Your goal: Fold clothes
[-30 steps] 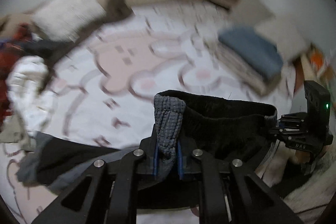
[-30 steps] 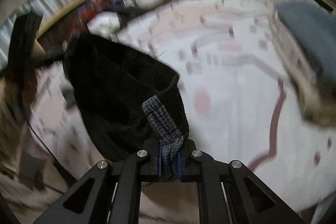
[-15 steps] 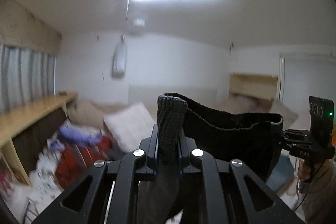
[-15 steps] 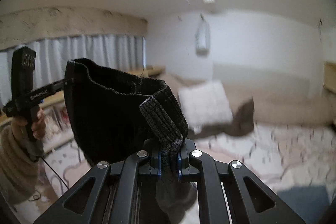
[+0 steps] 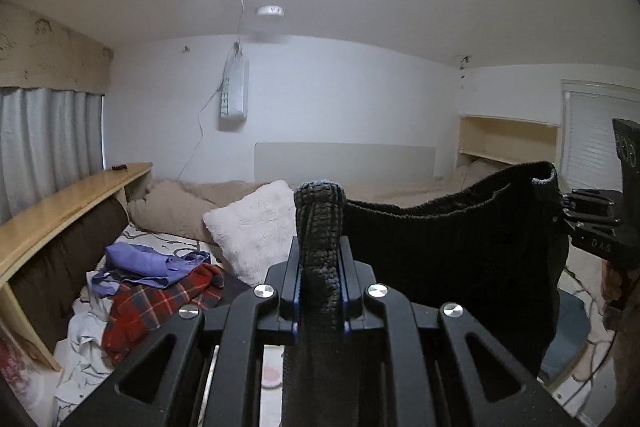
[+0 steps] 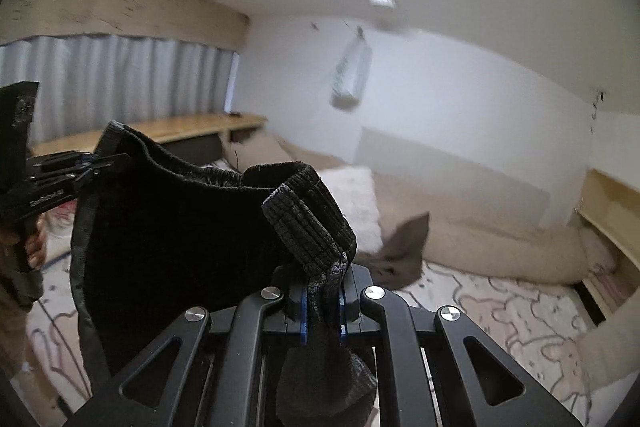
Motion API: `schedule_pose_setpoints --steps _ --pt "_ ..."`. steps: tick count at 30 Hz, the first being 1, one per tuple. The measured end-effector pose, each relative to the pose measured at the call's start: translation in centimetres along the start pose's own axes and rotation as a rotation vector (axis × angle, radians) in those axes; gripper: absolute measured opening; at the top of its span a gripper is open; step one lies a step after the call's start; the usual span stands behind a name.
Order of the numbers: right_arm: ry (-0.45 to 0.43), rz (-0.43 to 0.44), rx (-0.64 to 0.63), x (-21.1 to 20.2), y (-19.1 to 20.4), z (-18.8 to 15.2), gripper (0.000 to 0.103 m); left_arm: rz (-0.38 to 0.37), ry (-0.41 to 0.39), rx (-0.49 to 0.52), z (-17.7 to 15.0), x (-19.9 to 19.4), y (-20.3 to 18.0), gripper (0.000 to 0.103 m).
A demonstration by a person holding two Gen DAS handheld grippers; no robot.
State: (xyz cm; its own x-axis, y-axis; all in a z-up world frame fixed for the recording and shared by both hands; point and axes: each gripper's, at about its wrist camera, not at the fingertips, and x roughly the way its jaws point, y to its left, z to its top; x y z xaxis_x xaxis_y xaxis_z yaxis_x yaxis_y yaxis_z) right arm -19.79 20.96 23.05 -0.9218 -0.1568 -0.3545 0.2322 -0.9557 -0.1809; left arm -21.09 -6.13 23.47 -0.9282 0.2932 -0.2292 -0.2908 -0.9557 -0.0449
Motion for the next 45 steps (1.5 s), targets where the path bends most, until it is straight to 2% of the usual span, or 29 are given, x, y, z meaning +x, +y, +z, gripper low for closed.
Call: schedule_pose_setpoints --steps 3,7,9,11,13,16,19,21,23,24,26,28,32,35,40,43,45 --pt "-0.019 -0.019 0.021 2.1 -2.1 2.2 0.01 0.006 -0.046 0.009 2.5 1.5 -0.7 0.014" --pt "-0.167 -0.017 -0.009 -0.9 -2.9 4.8 0.01 0.018 -0.184 0.113 5.4 -2.4 -2.1 0.014" --pt "-0.231 -0.012 -0.052 -3.3 -2.2 4.6 0.01 0.005 -0.212 0.191 4.4 -5.1 -2.4 0.014" --pt "-0.252 0.006 -0.104 -5.3 -1.0 2.1 0.01 -0.01 -0.193 0.25 1.8 -7.1 -2.4 0.014" --pt "-0.227 0.029 -0.133 -5.9 0.0 -1.5 0.01 -0.048 -0.127 0.268 -2.3 -8.6 -2.5 0.014" --pt "-0.106 0.105 -0.096 -5.0 1.8 -9.8 0.01 -0.11 0.015 0.248 -10.4 -10.2 -2.6 0.014" --pt "0.086 0.186 -0.002 -3.4 3.5 -19.0 0.01 -0.164 0.227 0.183 -21.0 -10.3 -2.9 0.014" --pt "0.199 0.222 0.014 -2.7 4.7 -24.3 0.01 -0.19 0.386 0.129 -28.2 -10.0 -3.3 0.014" --pt "0.305 0.251 0.015 -2.2 6.0 -29.4 0.01 -0.203 0.512 0.061 -33.8 -9.7 -3.3 0.014" --pt "0.359 0.266 0.016 -2.0 6.6 -31.9 0.01 -0.206 0.548 0.06 -35.6 -9.9 -3.7 0.014" --pt "0.45 0.291 0.005 -1.8 7.7 -36.2 0.01 -0.208 0.595 0.085 -38.1 -10.5 -4.8 0.014" --pt "0.487 0.303 -0.032 -2.6 8.2 -38.2 0.01 -0.219 0.624 0.112 -39.6 -11.3 -5.7 0.014" --pt "0.468 0.331 -0.059 -5.5 8.2 -37.8 0.01 -0.278 0.602 0.111 -38.2 -13.1 -5.4 0.014" --pt "0.463 0.365 -0.108 -6.7 8.8 -37.5 0.01 -0.284 0.624 0.13 -38.0 -13.7 -4.4 0.014" --pt "0.577 0.376 -0.215 -5.6 10.6 -42.1 0.01 -0.278 0.742 0.193 -42.2 -13.4 -4.4 0.014" --pt "0.604 0.382 -0.24 -5.3 10.7 -43.3 0.01 -0.295 0.748 0.188 -42.8 -13.4 -4.1 0.014" --pt "0.618 0.392 -0.228 -5.3 10.4 -43.1 0.01 -0.316 0.756 0.166 -42.3 -13.2 -3.8 0.019"
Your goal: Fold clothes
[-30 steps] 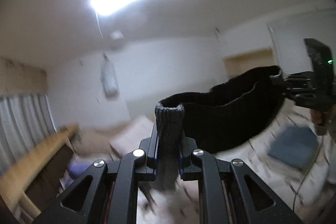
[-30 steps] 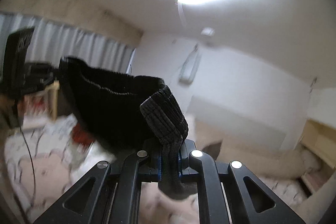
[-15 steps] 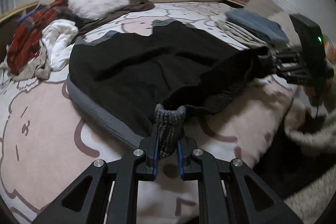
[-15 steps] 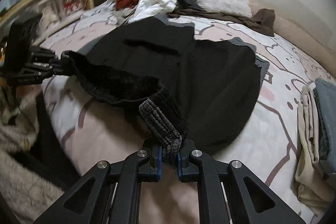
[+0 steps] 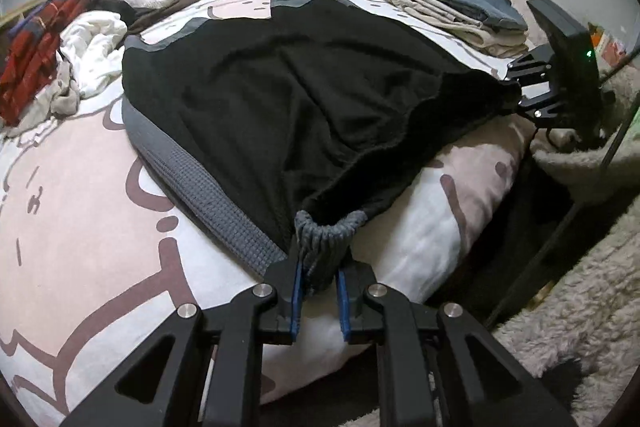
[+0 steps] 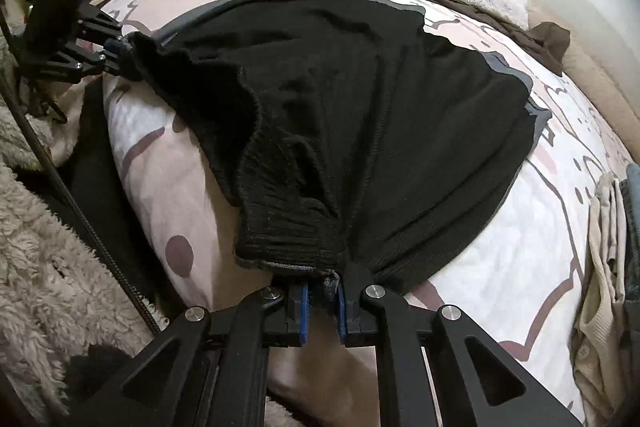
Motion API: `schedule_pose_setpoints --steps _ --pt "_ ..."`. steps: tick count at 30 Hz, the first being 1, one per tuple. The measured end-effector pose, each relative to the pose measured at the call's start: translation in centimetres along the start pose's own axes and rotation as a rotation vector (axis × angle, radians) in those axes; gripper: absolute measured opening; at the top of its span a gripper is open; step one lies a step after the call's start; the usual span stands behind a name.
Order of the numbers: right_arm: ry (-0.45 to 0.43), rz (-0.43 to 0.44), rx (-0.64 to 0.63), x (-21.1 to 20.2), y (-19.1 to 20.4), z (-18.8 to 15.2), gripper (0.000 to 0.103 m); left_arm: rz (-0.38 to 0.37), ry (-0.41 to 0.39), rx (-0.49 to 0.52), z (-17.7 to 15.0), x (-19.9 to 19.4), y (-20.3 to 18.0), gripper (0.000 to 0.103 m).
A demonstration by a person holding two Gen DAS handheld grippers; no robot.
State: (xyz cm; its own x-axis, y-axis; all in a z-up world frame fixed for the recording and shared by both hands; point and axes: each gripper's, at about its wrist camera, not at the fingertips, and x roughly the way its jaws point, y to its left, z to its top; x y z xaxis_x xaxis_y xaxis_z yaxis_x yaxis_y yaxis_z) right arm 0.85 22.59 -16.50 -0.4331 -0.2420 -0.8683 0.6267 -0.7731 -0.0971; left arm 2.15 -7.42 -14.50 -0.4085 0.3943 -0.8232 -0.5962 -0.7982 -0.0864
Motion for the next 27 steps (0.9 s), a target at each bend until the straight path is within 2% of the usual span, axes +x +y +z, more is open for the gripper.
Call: schedule_pose_setpoints --steps 1,2,3,4,5,6,7,10,13,15,17,19,21,24,27 --pt "0.009 0.008 0.005 -0.1 -0.1 0.1 0.013 -0.011 0.006 -0.004 0.3 -0.3 0.2 0.023" --pt "0.021 0.018 0.01 -0.3 -0.1 0.3 0.018 -0.017 0.015 -0.005 0.5 -0.7 0.3 0.037" --pt "0.032 0.027 0.014 -0.5 -0.2 0.5 0.025 -0.022 0.026 -0.006 0.7 -1.2 0.4 0.056" --pt "0.049 0.043 0.018 -0.6 -0.2 0.5 0.047 -0.032 0.022 -0.013 0.8 -1.8 0.7 0.062" --pt "0.063 0.057 0.017 -0.9 0.1 0.4 0.073 -0.045 0.014 -0.023 0.9 -2.6 1.0 0.066" --pt "0.071 0.063 0.01 -1.3 0.5 0.3 0.081 -0.07 0.007 -0.044 1.2 -3.5 1.6 0.066" --pt "0.074 0.068 0.002 -1.7 0.9 0.3 0.084 -0.085 0.002 -0.065 1.5 -4.3 2.3 0.066" --pt "0.082 0.112 0.036 -3.6 0.7 0.4 0.084 -0.069 -0.034 -0.12 2.7 -6.4 4.9 0.067" --pt "0.012 0.133 0.141 -6.1 -1.2 1.5 0.084 0.024 -0.094 -0.206 4.7 -7.4 8.9 0.067" --pt "-0.077 0.123 0.257 -7.7 -3.4 3.3 0.084 0.08 -0.122 -0.287 6.2 -6.8 11.9 0.067" --pt "-0.163 0.102 0.365 -8.6 -5.2 5.2 0.084 0.136 -0.137 -0.365 7.7 -5.4 15.0 0.067" --pt "-0.236 0.067 0.468 -8.7 -6.9 6.9 0.084 0.168 -0.125 -0.433 9.3 -3.1 17.5 0.062" --pt "-0.289 0.076 0.553 -8.1 -7.9 8.2 0.084 0.185 -0.108 -0.502 10.8 -0.6 19.8 0.046" --pt "-0.308 0.116 0.648 -6.0 -8.5 9.8 0.084 0.17 -0.076 -0.606 12.8 3.3 22.8 0.044" --pt "-0.291 0.151 0.693 -4.1 -8.3 10.8 0.084 0.153 -0.043 -0.647 14.8 6.9 24.7 0.044"
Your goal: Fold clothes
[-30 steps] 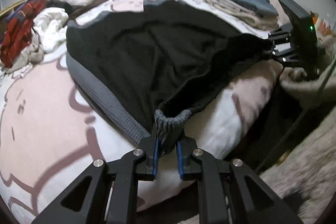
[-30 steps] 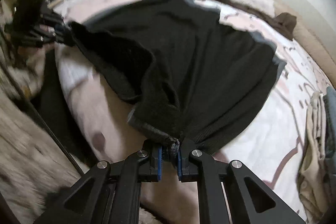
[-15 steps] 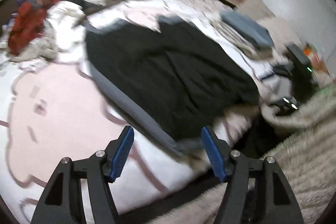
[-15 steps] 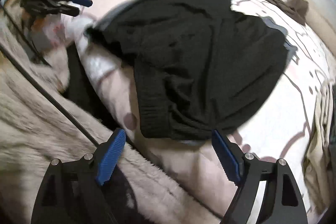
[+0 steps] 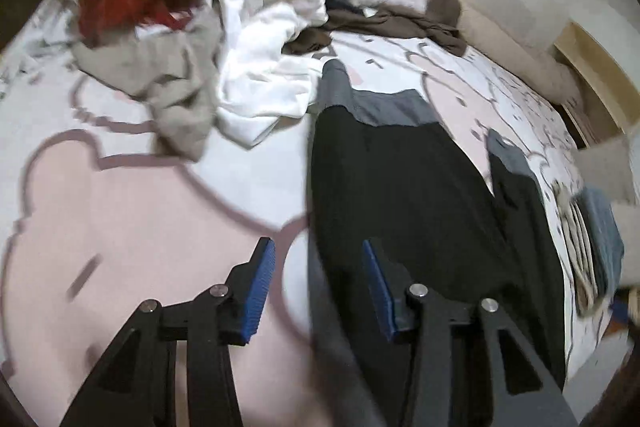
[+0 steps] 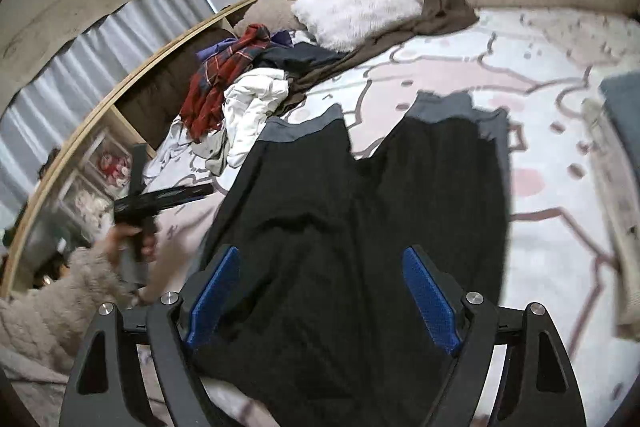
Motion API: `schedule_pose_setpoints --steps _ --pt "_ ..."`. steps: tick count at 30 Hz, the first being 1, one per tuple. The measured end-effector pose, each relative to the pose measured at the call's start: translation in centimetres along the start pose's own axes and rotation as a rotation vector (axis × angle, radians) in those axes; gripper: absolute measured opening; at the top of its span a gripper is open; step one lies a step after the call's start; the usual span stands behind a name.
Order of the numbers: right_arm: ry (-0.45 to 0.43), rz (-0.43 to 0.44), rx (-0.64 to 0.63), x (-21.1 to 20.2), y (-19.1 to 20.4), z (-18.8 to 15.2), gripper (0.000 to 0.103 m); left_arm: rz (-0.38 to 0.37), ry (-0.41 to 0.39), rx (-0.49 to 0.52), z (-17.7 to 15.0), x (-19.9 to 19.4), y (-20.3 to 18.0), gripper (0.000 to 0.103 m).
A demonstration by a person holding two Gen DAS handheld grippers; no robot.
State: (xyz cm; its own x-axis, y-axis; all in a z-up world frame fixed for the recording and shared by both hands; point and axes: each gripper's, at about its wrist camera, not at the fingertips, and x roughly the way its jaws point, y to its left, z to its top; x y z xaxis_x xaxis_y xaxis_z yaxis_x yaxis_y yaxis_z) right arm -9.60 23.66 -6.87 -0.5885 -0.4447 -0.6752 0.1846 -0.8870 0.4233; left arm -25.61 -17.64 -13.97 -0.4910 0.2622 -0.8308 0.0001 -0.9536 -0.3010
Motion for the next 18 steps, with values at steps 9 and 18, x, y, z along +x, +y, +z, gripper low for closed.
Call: schedule_pose_setpoints --steps 9,18 --pt "0.052 -0.026 0.005 1.5 -0.3 -0.2 0.084 0.043 -0.006 0.08 4.4 4.5 -2.7 0.006" --pt "0.036 -0.034 0.105 0.6 -3.5 -1.0 0.084 0.226 -0.196 1.131 -9.2 3.8 -21.8 0.011"
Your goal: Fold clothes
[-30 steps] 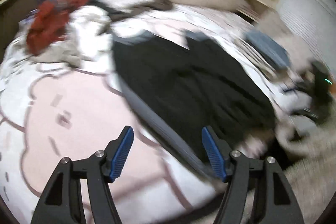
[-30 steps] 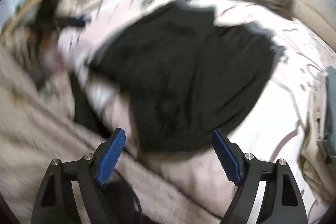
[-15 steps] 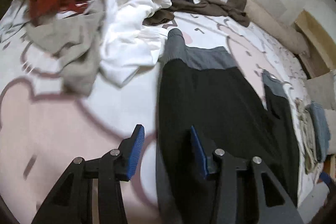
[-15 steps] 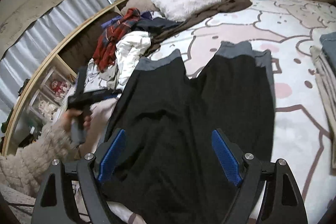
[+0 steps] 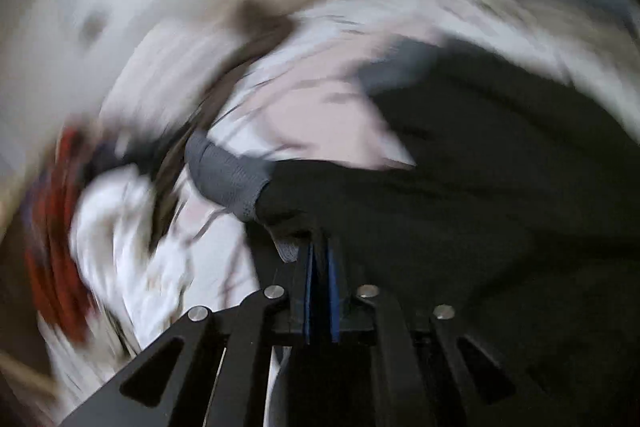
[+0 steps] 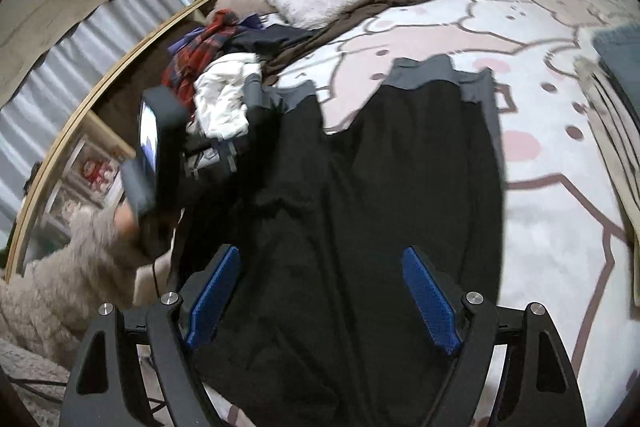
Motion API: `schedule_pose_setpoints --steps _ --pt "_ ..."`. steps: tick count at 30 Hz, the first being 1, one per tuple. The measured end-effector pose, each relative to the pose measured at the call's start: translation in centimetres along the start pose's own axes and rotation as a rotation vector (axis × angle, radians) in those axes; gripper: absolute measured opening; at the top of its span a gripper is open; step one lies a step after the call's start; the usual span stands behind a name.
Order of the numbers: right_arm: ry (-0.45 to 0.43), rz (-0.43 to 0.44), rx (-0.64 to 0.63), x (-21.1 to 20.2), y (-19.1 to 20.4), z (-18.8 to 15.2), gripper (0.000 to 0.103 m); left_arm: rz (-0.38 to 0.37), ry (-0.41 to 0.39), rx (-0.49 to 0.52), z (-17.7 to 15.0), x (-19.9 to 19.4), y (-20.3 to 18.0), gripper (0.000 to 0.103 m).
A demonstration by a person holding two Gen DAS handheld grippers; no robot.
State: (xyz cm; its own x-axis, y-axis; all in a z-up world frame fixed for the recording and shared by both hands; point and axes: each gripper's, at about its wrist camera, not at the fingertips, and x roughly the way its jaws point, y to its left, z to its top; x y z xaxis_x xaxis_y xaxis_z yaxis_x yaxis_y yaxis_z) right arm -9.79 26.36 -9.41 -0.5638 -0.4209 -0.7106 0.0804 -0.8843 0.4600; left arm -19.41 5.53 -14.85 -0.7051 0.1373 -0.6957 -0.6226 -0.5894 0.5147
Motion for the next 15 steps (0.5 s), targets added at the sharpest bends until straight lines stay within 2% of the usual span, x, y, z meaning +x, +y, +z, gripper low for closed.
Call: schedule_pose_setpoints --steps 1,2,3,4,6,8,12,15 --pt "-0.009 -0.002 0.023 -0.4 -0.6 -0.1 0.084 0.001 -0.007 0.08 0.1 -0.4 -2.2 0.012" --pt "-0.02 -0.005 0.045 -0.8 -1.2 -0.3 0.084 0.0 -0.019 0.111 0.0 -0.9 -3.2 0.026" --pt "-0.029 -0.013 0.061 -1.3 -1.8 -0.5 0.084 -0.002 -0.033 0.126 -0.1 -1.6 -3.9 0.046" --pt "-0.038 -0.023 0.075 -1.7 -2.4 -0.7 0.084 -0.004 -0.047 0.141 -0.3 -2.3 -4.6 0.052" --pt "-0.049 -0.039 0.107 -2.3 -3.6 -1.1 0.084 -0.022 -0.063 0.14 -0.4 -3.5 -5.0 0.054" --pt "-0.055 -0.047 0.142 -2.6 -4.7 -1.5 0.084 -0.064 -0.054 0.073 -0.1 -4.4 -3.3 0.056" --pt "-0.04 -0.04 0.187 -1.5 -6.0 -2.2 0.084 -0.131 0.022 -0.149 1.4 -3.2 2.9 0.055" --pt "-0.013 -0.035 0.191 0.1 -6.3 -2.8 0.084 -0.22 0.12 -0.319 2.8 0.5 7.1 0.055"
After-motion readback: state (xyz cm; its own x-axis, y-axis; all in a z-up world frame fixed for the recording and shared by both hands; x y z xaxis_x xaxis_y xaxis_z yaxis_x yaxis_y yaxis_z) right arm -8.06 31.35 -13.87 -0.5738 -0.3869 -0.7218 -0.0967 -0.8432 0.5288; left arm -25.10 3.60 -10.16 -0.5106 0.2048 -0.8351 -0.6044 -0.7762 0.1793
